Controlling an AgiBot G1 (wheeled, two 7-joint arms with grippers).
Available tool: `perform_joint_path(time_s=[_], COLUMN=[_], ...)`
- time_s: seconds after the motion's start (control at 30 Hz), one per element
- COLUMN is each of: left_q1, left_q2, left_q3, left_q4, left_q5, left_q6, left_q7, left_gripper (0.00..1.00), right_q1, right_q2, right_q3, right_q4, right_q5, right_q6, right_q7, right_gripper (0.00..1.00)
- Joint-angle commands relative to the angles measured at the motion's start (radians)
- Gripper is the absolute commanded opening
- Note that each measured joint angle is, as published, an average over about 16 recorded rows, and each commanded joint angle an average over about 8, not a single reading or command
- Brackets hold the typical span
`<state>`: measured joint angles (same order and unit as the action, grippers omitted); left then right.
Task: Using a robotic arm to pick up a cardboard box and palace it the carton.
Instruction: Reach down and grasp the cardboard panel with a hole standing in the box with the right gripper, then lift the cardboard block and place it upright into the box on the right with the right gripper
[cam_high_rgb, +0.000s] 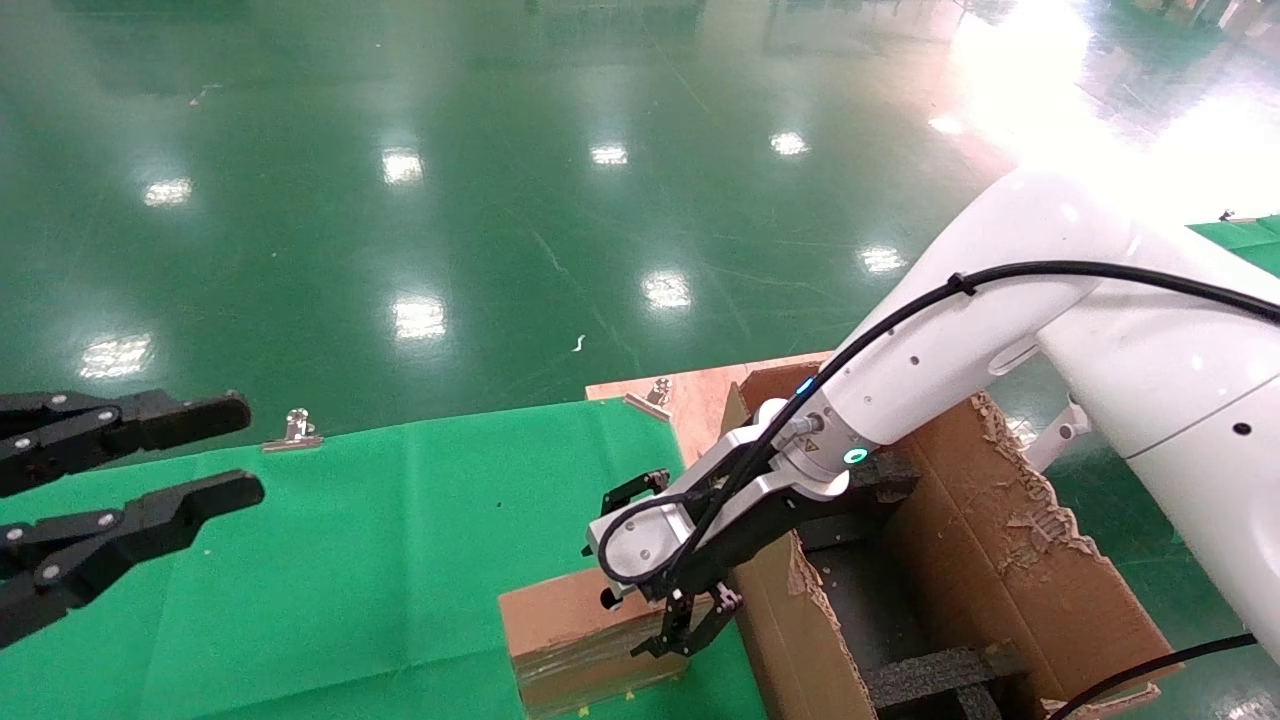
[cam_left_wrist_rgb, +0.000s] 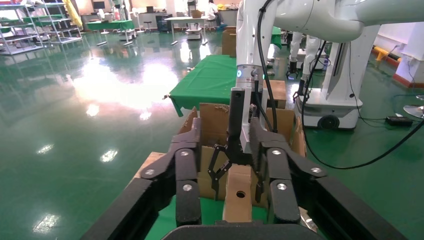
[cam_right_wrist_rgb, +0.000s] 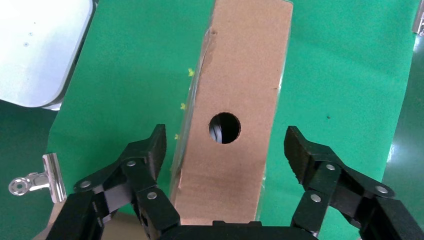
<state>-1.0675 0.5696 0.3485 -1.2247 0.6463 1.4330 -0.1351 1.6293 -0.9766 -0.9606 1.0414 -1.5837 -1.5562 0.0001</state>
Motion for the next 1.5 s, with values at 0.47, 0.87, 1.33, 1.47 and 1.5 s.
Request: perform_joint_path(time_s=[0.47, 0.87, 1.33, 1.47, 1.5], left_q1=[0.000, 0.000, 0.000, 0.000, 0.000], left_q2=[0.000, 0.000, 0.000, 0.000, 0.000], left_q3=[0.000, 0.000, 0.000, 0.000, 0.000], left_q4=[0.000, 0.000, 0.000, 0.000, 0.000], left_q5=[0.000, 0.000, 0.000, 0.000, 0.000], left_q6=[0.000, 0.000, 0.000, 0.000, 0.000], left_q7=[0.000, 0.000, 0.000, 0.000, 0.000], left_gripper=[1.00, 1.00, 1.00, 1.00, 1.00], right_q1=[-0.003, 0.072, 0.431, 0.492, 0.502], right_q2=[0.003, 0.014, 0.045, 0.057, 0.061], right_q3=[0.004, 0.017, -0.085, -0.146, -0.163], right_q4=[0.001, -0.049, -0.276, -0.321, -0.329], right_q5=[0.005, 0.048, 0.196, 0.247, 0.259], right_q6=[0.000, -0.015, -0.040, -0.042, -0.042], right_q7=[0.002, -0.017, -0.192, -0.213, -0.217], right_gripper=[0.00, 0.00, 0.00, 0.00, 0.00])
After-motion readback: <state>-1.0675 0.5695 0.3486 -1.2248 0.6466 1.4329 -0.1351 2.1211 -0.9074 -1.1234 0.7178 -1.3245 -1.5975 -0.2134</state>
